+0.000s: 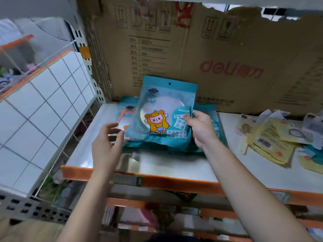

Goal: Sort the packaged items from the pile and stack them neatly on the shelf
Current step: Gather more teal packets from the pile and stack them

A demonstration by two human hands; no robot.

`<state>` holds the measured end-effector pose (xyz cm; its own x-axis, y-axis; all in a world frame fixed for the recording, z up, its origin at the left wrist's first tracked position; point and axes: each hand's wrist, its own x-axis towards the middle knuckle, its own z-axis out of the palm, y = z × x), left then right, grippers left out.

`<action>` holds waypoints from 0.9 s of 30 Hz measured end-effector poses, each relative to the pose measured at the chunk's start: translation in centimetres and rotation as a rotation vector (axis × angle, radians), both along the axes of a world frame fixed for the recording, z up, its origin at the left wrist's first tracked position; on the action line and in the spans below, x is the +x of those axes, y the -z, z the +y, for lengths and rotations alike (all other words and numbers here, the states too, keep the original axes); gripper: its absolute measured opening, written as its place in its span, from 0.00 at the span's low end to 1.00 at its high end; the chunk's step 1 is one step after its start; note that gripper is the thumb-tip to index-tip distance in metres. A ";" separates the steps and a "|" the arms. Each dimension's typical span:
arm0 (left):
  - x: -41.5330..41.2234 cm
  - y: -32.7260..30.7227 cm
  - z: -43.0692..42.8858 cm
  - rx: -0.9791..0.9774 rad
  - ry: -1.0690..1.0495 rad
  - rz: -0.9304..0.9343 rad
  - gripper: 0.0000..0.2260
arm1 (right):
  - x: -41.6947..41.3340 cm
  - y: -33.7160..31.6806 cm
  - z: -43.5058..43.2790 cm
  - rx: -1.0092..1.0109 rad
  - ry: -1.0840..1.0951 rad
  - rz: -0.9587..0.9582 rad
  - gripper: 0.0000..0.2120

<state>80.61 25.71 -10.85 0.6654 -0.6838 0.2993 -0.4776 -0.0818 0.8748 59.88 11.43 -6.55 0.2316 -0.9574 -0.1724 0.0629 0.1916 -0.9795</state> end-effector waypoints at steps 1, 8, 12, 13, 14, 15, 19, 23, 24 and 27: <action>1.0 0.7 0.9 0.051 -0.013 -0.134 0.07 | 0.9 0.0 -0.1 -0.002 -0.020 0.029 0.06; 5.0 3.1 3.0 0.265 -0.136 -0.541 0.17 | 6.3 1.4 -0.6 0.033 -0.160 0.176 0.03; 4.4 3.2 3.3 0.203 -0.193 -0.513 0.18 | 7.5 2.0 -0.9 0.022 -0.163 0.228 0.02; 4.3 3.3 3.3 0.198 -0.206 -0.504 0.18 | 7.6 2.2 -0.9 -0.006 -0.154 0.262 0.02; 4.3 3.5 3.4 0.200 -0.210 -0.501 0.18 | 7.7 2.4 -1.1 -0.059 -0.143 0.317 0.03; 4.4 3.6 3.4 0.208 -0.207 -0.501 0.19 | 7.6 2.4 -1.2 -0.125 -0.135 0.396 0.04; 4.6 3.7 3.3 0.253 -0.194 -0.501 0.20 | 7.3 1.7 -1.2 -0.370 -0.142 0.689 0.12; 4.4 3.5 3.3 0.237 -0.210 -0.499 0.19 | 7.7 1.8 -1.2 -0.534 -0.123 0.845 0.17; 4.4 3.4 3.3 0.238 -0.213 -0.497 0.19 | 7.8 2.0 -1.3 -0.546 -0.126 0.880 0.17; 4.4 3.4 3.3 0.245 -0.216 -0.485 0.19 | 7.7 2.1 -1.2 -0.540 -0.125 0.908 0.18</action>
